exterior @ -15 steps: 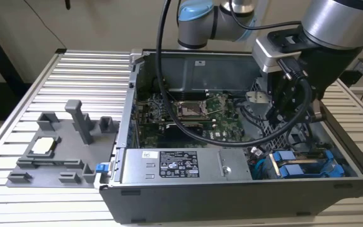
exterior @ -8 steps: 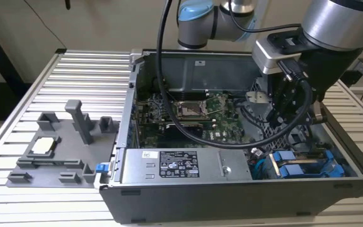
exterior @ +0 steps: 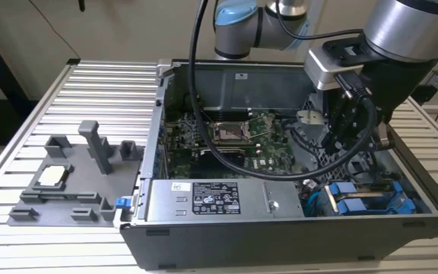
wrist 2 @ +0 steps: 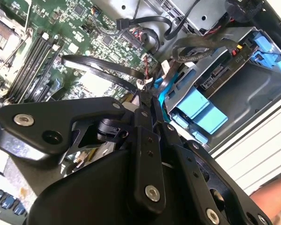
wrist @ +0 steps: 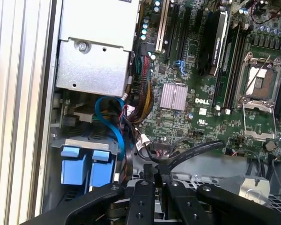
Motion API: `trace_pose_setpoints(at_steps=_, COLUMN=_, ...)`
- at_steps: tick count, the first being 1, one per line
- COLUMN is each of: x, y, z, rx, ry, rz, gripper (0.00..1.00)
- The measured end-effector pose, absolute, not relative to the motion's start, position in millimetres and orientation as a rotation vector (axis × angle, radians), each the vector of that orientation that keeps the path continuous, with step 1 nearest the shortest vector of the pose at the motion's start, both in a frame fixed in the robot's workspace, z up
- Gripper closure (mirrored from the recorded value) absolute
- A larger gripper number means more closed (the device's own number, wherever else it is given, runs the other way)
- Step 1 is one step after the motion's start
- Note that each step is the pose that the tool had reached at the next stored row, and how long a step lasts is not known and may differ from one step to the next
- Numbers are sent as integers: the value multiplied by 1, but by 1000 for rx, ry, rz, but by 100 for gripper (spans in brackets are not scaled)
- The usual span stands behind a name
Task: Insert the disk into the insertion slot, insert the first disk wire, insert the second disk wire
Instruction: 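Insert the second disk wire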
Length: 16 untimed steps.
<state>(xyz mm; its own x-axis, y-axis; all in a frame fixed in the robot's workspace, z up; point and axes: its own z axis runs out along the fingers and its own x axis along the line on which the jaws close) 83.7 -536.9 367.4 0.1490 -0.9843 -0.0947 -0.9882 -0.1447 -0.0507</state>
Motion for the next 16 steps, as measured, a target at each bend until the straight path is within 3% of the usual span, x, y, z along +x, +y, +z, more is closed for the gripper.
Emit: trace_pose_setpoints(at_steps=16, x=85, y=-539, z=365, rx=-2303, ry=1985, rz=58, gripper=84)
